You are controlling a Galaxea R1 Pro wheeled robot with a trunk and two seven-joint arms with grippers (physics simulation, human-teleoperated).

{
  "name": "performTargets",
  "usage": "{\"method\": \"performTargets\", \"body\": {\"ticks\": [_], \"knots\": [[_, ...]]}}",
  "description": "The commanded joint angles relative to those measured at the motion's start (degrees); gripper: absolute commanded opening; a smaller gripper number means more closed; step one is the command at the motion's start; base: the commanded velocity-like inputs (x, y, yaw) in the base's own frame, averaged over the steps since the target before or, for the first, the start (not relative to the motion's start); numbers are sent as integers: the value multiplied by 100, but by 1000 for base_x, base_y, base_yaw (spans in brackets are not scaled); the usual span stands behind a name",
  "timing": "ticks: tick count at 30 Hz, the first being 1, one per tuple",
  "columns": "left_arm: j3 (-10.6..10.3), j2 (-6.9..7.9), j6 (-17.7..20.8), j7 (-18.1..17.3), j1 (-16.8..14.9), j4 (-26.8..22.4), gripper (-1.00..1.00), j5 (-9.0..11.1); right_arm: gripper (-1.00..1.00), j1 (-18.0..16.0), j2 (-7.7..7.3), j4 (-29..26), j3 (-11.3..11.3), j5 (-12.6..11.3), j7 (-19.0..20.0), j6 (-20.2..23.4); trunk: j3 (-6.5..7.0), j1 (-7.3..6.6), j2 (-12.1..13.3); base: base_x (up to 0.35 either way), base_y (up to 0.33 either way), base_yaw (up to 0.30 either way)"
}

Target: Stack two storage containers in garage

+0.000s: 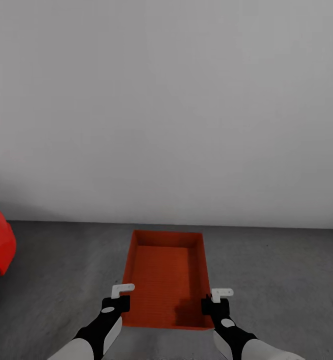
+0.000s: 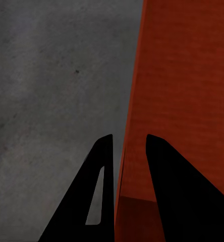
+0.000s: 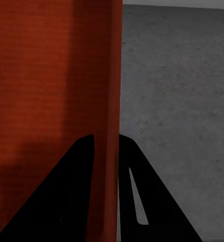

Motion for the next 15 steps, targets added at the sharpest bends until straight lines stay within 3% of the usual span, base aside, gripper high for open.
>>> {"method": "performTargets", "body": {"ticks": [1,15], "knots": [[311,147,-334,52,-7,-84,-100,-102,-100,-2,0,8,-243,-53,-1,-11,-16,0,-5,0,0,0],[311,149,-334,53,-6,-84,-100,-102,-100,-2,0,8,-243,-53,-1,-10,-143,0,-5,0,0,0]]}}
